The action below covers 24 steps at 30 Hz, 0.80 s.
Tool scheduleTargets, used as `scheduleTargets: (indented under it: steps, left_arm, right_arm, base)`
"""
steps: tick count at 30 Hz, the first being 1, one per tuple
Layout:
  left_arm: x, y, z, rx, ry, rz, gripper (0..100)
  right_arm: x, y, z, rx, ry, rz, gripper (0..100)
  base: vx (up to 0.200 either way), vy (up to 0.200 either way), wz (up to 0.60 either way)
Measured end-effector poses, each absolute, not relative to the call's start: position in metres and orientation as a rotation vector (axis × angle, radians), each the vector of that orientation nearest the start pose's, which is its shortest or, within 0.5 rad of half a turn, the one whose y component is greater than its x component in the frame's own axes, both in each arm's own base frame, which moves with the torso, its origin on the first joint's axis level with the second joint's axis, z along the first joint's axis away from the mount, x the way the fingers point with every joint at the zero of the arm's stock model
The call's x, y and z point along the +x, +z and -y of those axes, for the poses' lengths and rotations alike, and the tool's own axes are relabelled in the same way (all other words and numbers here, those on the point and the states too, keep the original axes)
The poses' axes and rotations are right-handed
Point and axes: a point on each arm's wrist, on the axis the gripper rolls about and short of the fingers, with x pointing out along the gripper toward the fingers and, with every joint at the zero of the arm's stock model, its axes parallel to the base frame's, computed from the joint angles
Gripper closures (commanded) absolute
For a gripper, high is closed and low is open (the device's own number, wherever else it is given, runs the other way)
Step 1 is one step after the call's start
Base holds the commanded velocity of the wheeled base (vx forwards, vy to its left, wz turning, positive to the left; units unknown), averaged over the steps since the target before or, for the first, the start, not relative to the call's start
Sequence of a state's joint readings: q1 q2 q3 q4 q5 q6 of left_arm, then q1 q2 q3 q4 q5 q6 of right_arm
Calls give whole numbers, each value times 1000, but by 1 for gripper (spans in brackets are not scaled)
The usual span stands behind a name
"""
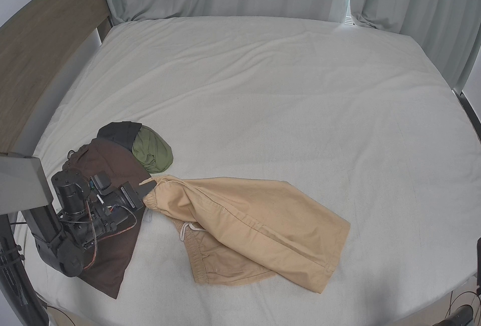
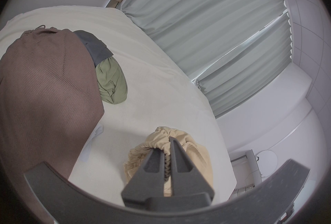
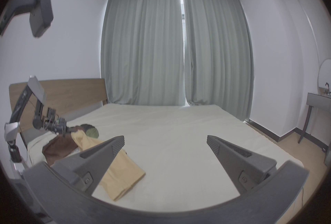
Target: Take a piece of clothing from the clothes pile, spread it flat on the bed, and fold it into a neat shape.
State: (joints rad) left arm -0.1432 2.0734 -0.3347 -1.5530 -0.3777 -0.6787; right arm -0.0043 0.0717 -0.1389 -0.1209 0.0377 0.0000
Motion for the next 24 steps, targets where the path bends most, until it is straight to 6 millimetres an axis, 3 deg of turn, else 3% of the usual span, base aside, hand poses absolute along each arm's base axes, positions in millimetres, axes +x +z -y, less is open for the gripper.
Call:
scheduleTargets:
  steps: [3, 11, 24]
  left_arm:
    - [285, 59, 50, -680, -437, -356, 100]
    - [284, 60, 50, -671, -440, -350, 100]
    - [283, 64, 50, -655, -448, -337, 100]
  right_arm:
    - [-29, 142, -1, 41, 72, 193, 0]
    - [-16, 158, -3, 119, 223, 47, 0]
    - [24, 186, -11, 134, 485, -156, 0]
  base:
    - [0, 0, 0]
    - [0, 0, 0]
    - [0, 0, 0]
